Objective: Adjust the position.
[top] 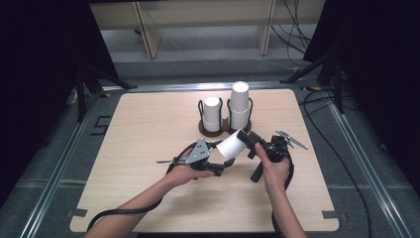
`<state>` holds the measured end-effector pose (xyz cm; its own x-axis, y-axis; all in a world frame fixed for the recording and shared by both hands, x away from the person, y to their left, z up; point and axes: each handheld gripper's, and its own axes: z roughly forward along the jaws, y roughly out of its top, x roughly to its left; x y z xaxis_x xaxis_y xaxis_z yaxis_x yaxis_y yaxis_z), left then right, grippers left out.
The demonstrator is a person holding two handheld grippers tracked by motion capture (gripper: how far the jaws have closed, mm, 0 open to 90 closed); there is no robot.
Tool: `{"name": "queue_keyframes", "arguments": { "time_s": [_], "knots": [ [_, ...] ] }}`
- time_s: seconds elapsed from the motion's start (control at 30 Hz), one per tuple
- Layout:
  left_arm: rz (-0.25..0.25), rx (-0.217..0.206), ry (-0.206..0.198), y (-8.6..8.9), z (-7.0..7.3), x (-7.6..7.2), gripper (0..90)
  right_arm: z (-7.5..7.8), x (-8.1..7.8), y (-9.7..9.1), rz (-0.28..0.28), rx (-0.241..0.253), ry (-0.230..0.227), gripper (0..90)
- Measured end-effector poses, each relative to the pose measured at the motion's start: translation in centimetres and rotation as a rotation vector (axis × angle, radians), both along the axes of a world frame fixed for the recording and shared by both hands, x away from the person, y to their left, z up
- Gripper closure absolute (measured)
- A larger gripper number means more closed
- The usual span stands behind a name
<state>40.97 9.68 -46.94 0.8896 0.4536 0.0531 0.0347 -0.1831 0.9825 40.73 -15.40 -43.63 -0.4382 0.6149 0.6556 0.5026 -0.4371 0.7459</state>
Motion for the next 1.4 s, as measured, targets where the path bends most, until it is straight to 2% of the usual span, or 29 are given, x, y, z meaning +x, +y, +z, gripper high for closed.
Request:
{"name": "queue_keyframes", "arguments": {
  "time_s": [0.07, 0.13, 0.17, 0.2, 0.27, 0.3, 0.37, 0.43, 0.47, 0.5, 0.53, 0.57, 0.6, 0.67, 0.7, 0.73, 0.77, 0.83, 0.9, 0.93, 1.1, 1.13, 1.17, 1.23, 1.27, 1.3, 1.33, 1.37, 1.4],
  "knots": [
    [-0.004, -0.003, 0.003, 0.1, 0.1, 0.0, 25.6, 0.3, -0.1, 0.0, -0.005, -0.013, -0.002, 27.8],
    [-0.013, 0.016, 0.002, 0.4, 0.2, 0.1, 25.5, 0.7, -0.3, -0.2, -0.002, -0.051, -0.026, 27.4],
    [-0.013, 0.016, 0.002, 0.4, 0.2, 0.1, 25.5, 0.7, -0.3, -0.2, -0.002, -0.051, -0.026, 27.4],
    [-0.011, 0.006, 0.007, 0.4, 0.3, 0.2, 25.5, 1.1, -0.4, -0.3, -0.015, -0.078, -0.047, 27.3],
    [-0.009, 0.018, 0.006, 0.6, 0.4, 0.2, 25.4, 1.3, -0.4, -0.5, -0.021, -0.091, -0.071, 27.1],
    [-0.009, 0.018, 0.006, 0.6, 0.4, 0.2, 25.4, 1.5, -0.5, -0.6, -0.024, -0.089, -0.068, 27.1],
    [-0.008, 0.027, 0.001, 0.8, 0.5, 0.3, 25.4, 1.5, -0.5, -0.8, -0.029, -0.121, -0.094, 27.1],
    [-0.009, 0.021, -0.005, 0.9, 0.5, 0.3, 25.4, 1.6, -0.6, -0.9, -0.034, -0.137, -0.091, 27.1],
    [-0.007, 0.035, -0.003, 1.0, 0.7, 0.3, 25.4, 1.6, -0.7, -1.0, -0.04, -0.149, -0.097, 27.2],
    [-0.013, 0.036, -0.011, 1.2, 0.7, 0.3, 25.4, 1.5, -0.8, -1.3, -0.04, -0.174, -0.136, 27.1],
    [-0.013, 0.036, -0.011, 1.2, 0.7, 0.3, 25.4, 1.5, -0.8, -1.4, -0.038, -0.19, -0.151, 26.9],
    [-0.016, 0.056, -0.017, 1.5, 0.9, 0.4, 25.4, 1.6, -1.0, -1.4, -0.042, -0.205, -0.139, 26.4],
    [-0.016, 0.057, -0.02, 1.6, 0.9, 0.4, 25.4, 1.5, -1.0, -1.5, -0.036, -0.23, -0.168, 26.3],
    [-0.019, 0.076, -0.027, 2.0, 1.1, 0.6, 25.4, 1.5, -1.3, -1.6, -0.034, -0.26, -0.163, 26.3],
    [-0.017, 0.091, -0.027, 2.3, 1.2, 0.6, 25.4, 1.4, -1.3, -1.7, -0.035, -0.278, -0.183, 26.4],
    [-0.017, 0.091, -0.027, 2.3, 1.2, 0.6, 25.4, 1.4, -1.3, -1.7, -0.035, -0.278, -0.183, 26.4],
    [-0.014, 0.101, -0.028, 2.7, 1.4, 0.9, 25.4, 1.3, -1.5, -1.9, -0.036, -0.304, -0.185, 26.3],
    [-0.009, 0.12, -0.031, 3.2, 1.6, 1.1, 25.4, 1.1, -1.6, -2.0, -0.021, -0.312, -0.195, 26.1],
    [-0.009, 0.118, -0.03, 3.3, 1.7, 1.1, 25.5, 1.1, -1.6, -2.1, -0.017, -0.325, -0.196, 26.0],
    [-0.006, 0.13, -0.031, 3.5, 1.8, 1.2, 25.5, 1.0, -1.7, -2.3, -0.007, -0.358, -0.207, 26.1],
    [-0.013, 0.154, -0.033, 4.4, 2.4, 1.4, 25.5, 0.5, -1.8, -2.4, 0.016, -0.396, -0.228, 26.2],
    [-0.013, 0.154, -0.033, 4.4, 2.4, 1.4, 25.5, 0.5, -1.9, -2.3, 0.017, -0.385, -0.21, 26.3],
    [-0.017, 0.158, -0.037, 4.5, 2.5, 1.4, 25.5, 0.4, -1.8, -2.4, 0.02, -0.409, -0.233, 26.2],
    [-0.027, 0.165, -0.045, 4.6, 2.5, 1.5, 25.5, 0.4, -1.8, -2.4, 0.023, -0.4, -0.23, 26.2],
    [-0.029, 0.183, -0.043, 4.7, 2.7, 1.5, 25.5, 0.3, -1.9, -2.4, 0.026, -0.406, -0.234, 26.2],
    [-0.029, 0.187, -0.042, 4.8, 2.7, 1.5, 25.5, 0.2, -1.8, -2.4, 0.033, -0.409, -0.248, 26.2],
    [-0.032, 0.187, -0.041, 4.8, 2.7, 1.5, 25.6, 0.2, -1.7, -2.4, 0.033, -0.409, -0.247, 26.1],
    [-0.033, 0.194, -0.041, 4.8, 2.7, 1.6, 25.5, 0.2, -1.9, -2.5, 0.031, -0.426, -0.222, 26.1],
    [-0.037, 0.205, -0.046, 4.9, 2.8, 1.7, 25.5, 0.1, -1.9, -2.5, 0.038, -0.42, -0.213, 26.1]
  ]
}}
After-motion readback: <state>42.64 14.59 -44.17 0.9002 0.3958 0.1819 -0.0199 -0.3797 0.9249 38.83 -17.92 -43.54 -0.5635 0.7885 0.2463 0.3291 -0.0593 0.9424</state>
